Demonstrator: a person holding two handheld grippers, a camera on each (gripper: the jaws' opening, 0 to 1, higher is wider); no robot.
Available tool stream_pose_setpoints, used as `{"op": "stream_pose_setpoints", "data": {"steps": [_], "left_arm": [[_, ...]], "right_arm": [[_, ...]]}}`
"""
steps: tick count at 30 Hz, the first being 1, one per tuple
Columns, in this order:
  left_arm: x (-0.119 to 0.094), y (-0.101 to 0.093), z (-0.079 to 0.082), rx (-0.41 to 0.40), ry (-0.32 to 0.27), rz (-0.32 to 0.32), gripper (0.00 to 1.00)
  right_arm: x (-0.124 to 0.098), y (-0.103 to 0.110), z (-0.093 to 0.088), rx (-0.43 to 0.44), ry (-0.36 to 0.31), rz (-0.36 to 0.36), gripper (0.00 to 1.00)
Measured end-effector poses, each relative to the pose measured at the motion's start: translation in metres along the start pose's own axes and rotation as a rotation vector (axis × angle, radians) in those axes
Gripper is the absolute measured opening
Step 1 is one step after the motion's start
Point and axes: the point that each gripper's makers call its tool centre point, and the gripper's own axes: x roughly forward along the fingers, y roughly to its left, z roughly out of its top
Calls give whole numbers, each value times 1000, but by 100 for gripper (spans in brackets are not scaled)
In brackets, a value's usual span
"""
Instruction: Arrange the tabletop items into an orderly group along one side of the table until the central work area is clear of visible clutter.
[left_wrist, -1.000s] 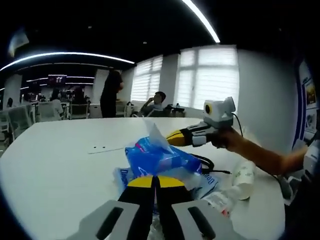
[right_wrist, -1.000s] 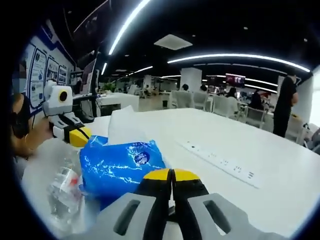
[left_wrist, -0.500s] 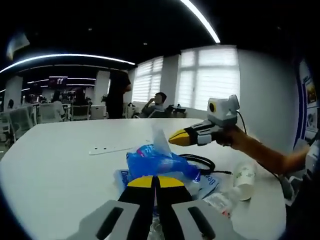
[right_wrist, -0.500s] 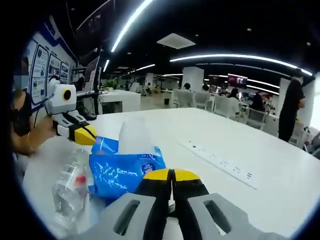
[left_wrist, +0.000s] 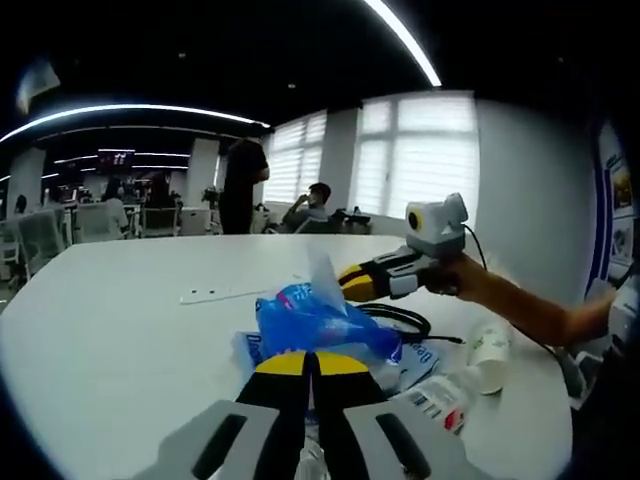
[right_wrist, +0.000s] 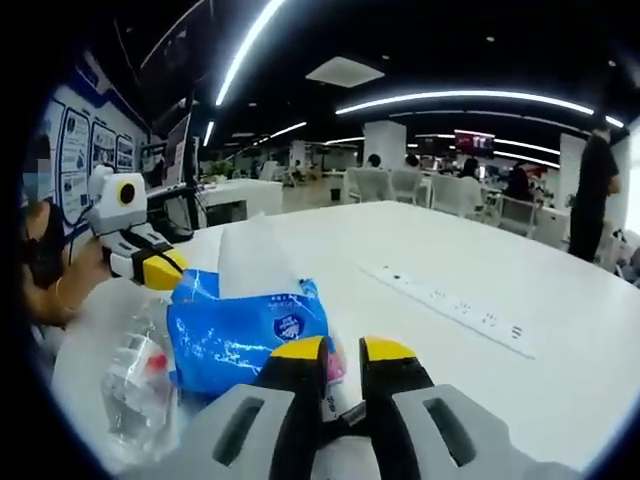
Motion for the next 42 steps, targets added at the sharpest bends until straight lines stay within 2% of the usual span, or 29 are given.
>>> {"op": "stream_pose_setpoints", "data": {"steps": [7,11,13,15,18,20,30,31,34,42], "left_arm": [[0,1,-4,-1,8,-1,0],[1,0,-5,0,15,-8,0],[2,0,-7,0,19,-9,0],[2,-1,-7,-4,19,-9,0],[1,-1,-8,-3,20,-5,0],[0,-1,-7,-7,15,-4,0],[-4,4,2,-5,-12,33,0],[-6,4,8,-3,-27,36,0],[-7,-1,13,5,-35,33,0],[-7,-10,21,22,-49,23,0]], "right_arm": [[7,1,-10,57,9,23,11],[8,3,-9,62,5,32,10],[8,3,-10,55,5,37,6],[9,4,-10,45,0,40,3],[9,6,-12,-59,4,49,0],[7,8,-11,-74,-1,36,0],[1,10,-2,-65,-17,32,0],[-4,10,4,-66,-32,28,0],[-10,9,11,-58,-46,21,0],[-23,9,18,-65,-44,7,0]]}}
